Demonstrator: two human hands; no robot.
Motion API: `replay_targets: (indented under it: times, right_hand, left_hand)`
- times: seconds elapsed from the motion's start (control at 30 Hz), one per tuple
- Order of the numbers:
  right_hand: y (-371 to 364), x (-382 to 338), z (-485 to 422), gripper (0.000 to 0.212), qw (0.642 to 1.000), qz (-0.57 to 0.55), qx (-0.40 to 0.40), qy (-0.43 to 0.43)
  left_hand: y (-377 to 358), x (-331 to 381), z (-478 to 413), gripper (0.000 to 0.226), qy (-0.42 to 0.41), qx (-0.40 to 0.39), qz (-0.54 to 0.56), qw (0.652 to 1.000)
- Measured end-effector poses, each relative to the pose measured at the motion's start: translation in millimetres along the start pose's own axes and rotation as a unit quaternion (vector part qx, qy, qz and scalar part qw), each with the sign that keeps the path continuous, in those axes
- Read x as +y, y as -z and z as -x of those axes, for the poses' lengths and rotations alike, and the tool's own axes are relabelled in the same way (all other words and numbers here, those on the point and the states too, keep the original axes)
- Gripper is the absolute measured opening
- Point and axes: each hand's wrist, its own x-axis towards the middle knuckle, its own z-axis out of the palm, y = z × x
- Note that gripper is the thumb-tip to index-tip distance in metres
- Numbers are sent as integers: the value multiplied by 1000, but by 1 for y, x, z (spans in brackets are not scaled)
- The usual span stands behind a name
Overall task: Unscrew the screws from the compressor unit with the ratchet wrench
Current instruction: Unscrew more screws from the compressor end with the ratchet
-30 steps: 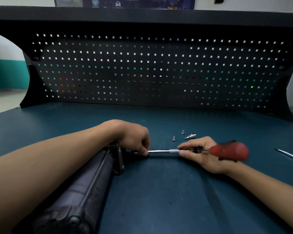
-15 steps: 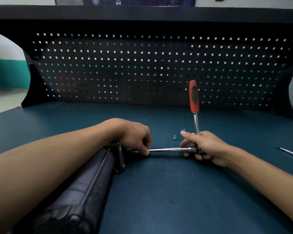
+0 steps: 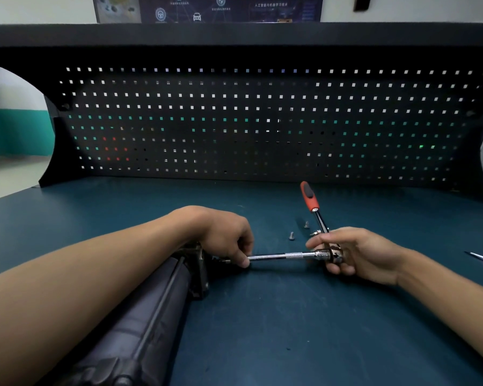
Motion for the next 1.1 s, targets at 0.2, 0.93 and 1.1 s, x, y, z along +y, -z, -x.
replay_targets:
  times: [0.2, 0.93, 1.1]
  right_hand:
    - [16, 5, -2, 53, 996, -53, -64, 40]
    - [13, 10, 3, 53, 996, 4, -39, 80]
    - [9, 7, 3, 54, 997, 13, -33, 71]
  left_hand:
    - [2, -1, 2, 16, 6, -1, 6, 1000]
    - [0, -1, 0, 12, 21, 3, 11, 1000]
    - [0, 0, 1, 14, 23, -15, 5, 1000]
